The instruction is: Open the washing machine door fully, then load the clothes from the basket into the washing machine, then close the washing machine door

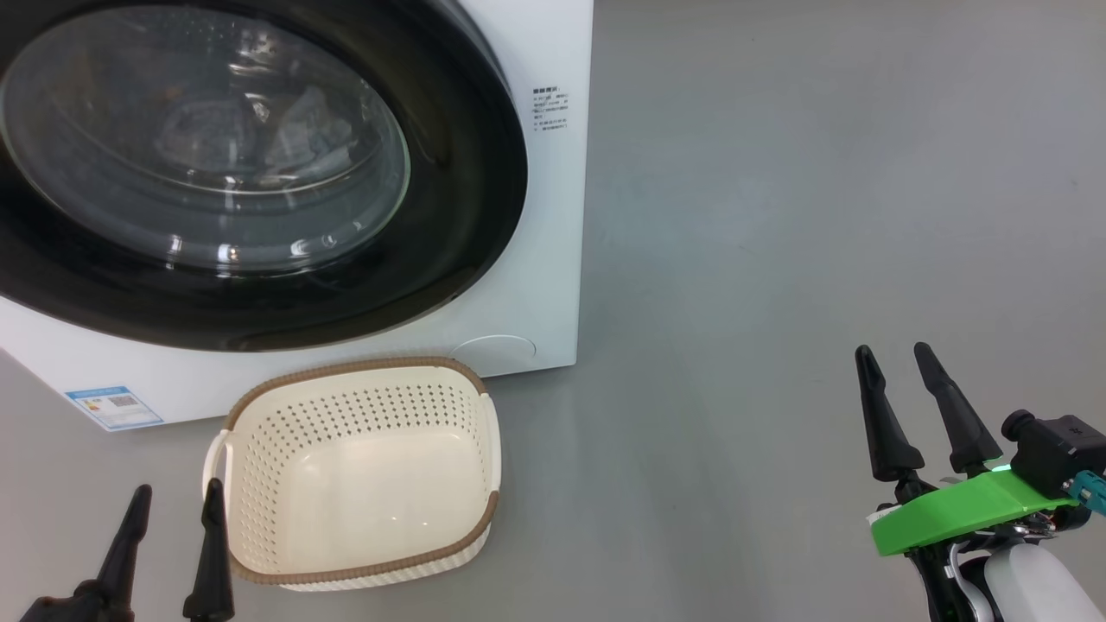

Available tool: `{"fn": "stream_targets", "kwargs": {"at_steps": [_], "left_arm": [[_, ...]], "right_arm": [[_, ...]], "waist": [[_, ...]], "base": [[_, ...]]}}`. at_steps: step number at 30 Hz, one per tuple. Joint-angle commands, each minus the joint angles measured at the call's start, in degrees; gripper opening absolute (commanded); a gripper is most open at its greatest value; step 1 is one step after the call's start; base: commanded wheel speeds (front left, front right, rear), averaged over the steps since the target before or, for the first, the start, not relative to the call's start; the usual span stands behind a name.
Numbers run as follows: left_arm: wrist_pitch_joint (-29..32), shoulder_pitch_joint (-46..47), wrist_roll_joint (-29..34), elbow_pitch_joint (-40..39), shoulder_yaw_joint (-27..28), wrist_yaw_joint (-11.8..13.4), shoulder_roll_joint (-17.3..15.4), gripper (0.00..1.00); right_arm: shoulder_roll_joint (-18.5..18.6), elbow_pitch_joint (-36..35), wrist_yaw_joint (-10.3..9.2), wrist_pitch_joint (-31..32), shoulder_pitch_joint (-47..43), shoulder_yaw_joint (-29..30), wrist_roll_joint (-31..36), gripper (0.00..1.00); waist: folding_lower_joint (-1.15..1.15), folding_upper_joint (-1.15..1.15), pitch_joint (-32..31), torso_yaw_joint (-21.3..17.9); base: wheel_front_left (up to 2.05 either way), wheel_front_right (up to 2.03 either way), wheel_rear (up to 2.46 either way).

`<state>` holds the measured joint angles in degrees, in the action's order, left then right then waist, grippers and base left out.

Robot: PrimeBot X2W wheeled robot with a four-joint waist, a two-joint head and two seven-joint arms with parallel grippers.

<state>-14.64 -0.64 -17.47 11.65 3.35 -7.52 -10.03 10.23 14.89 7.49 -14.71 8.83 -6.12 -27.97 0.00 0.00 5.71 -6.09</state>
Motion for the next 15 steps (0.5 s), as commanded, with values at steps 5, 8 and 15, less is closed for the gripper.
{"fn": "stream_targets", "kwargs": {"at_steps": [5,8,15], "left_arm": [[-0.36,0.53,0.57,-1.66,2.11,0.03,-1.05,1.0],[-0.36,0.59,0.54,-1.71,2.21,0.03,-0.99,1.0],[-0.36,0.62,0.5,-1.51,2.24,0.03,-0.99,1.0]], "right_arm": [[0.37,-1.55,0.0,-0.29,-0.01,-0.85,0.79,1.0],[0.36,-1.52,0.0,-0.29,0.02,-0.83,0.81,1.0],[0.38,-1.44,0.0,-0.29,0.07,-0.87,0.86,1.0]], "waist": [[0.0,0.0,0.08,0.07],[0.0,0.0,0.1,0.06],[0.0,0.0,-0.03,0.04]], "base": [[0.0,0.0,0.0],[0.0,0.0,0.0],[0.0,0.0,0.0]]}}
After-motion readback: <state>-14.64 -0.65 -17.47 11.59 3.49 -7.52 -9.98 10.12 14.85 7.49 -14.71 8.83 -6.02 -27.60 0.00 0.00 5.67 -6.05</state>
